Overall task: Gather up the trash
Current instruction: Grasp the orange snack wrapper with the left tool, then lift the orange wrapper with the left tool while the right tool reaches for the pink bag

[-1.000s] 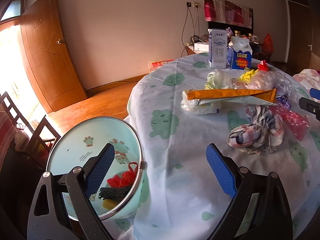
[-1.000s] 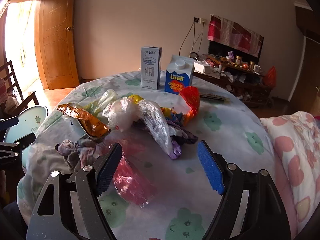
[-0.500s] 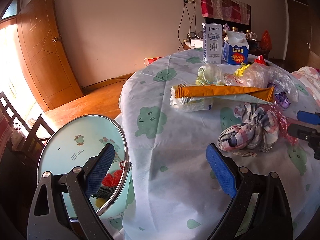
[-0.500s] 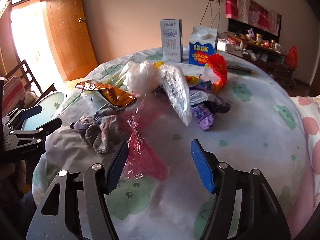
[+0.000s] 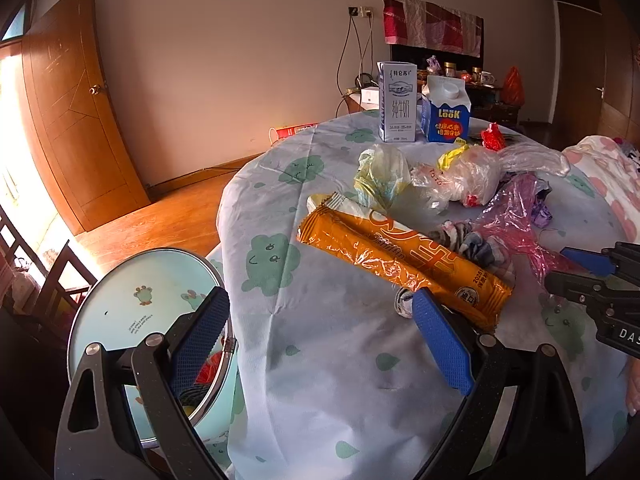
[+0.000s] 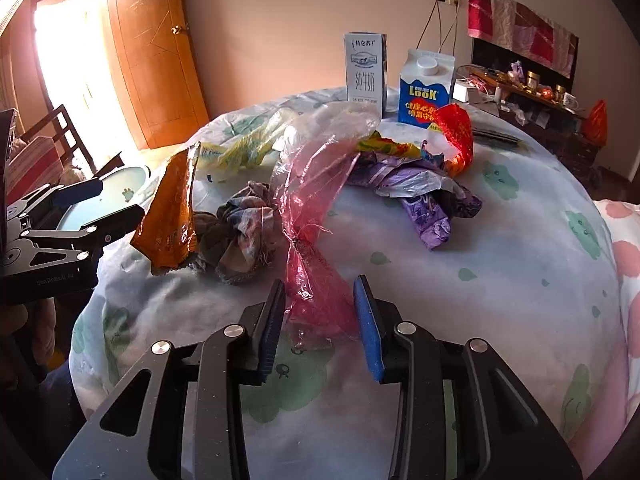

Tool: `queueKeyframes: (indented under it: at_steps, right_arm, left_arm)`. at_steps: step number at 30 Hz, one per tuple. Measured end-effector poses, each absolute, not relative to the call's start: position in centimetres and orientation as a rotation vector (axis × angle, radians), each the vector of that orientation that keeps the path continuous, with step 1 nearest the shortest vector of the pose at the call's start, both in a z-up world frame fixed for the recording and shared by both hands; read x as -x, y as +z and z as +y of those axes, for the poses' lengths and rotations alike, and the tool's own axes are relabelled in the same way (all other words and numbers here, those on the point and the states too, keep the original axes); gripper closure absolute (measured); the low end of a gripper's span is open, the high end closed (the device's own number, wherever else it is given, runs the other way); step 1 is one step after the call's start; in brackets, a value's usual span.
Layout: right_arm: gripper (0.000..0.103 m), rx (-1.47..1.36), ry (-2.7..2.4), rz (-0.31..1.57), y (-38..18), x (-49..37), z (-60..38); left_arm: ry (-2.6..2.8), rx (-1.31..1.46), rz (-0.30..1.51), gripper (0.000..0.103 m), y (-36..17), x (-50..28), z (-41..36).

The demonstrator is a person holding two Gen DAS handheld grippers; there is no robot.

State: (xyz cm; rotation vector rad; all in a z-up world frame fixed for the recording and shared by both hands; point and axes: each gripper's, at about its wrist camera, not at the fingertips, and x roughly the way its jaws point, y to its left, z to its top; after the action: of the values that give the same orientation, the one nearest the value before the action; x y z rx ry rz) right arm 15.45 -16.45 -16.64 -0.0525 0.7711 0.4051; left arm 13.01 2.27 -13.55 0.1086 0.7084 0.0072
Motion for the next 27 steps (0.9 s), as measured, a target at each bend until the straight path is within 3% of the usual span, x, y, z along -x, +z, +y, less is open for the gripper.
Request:
queueKeyframes:
  at_steps: [11,15,16,18,20,23,27]
  right_arm:
    - [0.049,0.008,0.244,0.693,-15.9,-13.6,-21.1]
    - [0.048,-0.019,0.215,0.702,-16.6,-13.3,-22.5]
    - [0.048,-0.027,0.215,0.705,-16.7,-13.1,-22.7]
    - [0.047,-0.032,0.217,0.706,-17.0,-13.1,-22.8]
    - [0.047,-0.034,0.223,0.706,-17.1,-13.0,-22.7]
    - [0.047,-0.049,0.245,0.707,-17.0,-13.3,-22.4]
    - [0.047,-0.05,0.288,0.719,-16.6,-13.7,-21.2]
  left_arm:
    - [-0.041,0.001,0.736,0.012,-13.0,-12.9,-0.5]
    - [-0.061,-0.024,0.768,0.013,-14.3,-14.2,-2.5]
    - [-0.071,-0.024,0.782,0.017,-14.8,-14.5,-2.8]
    - [-0.084,-0.038,0.804,0.036,-15.4,-14.7,-3.1]
    - [-0.122,-0.042,0.82,0.07,-15.6,-14.7,-3.1]
    - [-0.146,-0.074,0.804,0.09,-15.1,-14.0,-2.9]
    - [-0.173,-0.099,0.793,0.096,-14.1,-13.2,-2.2]
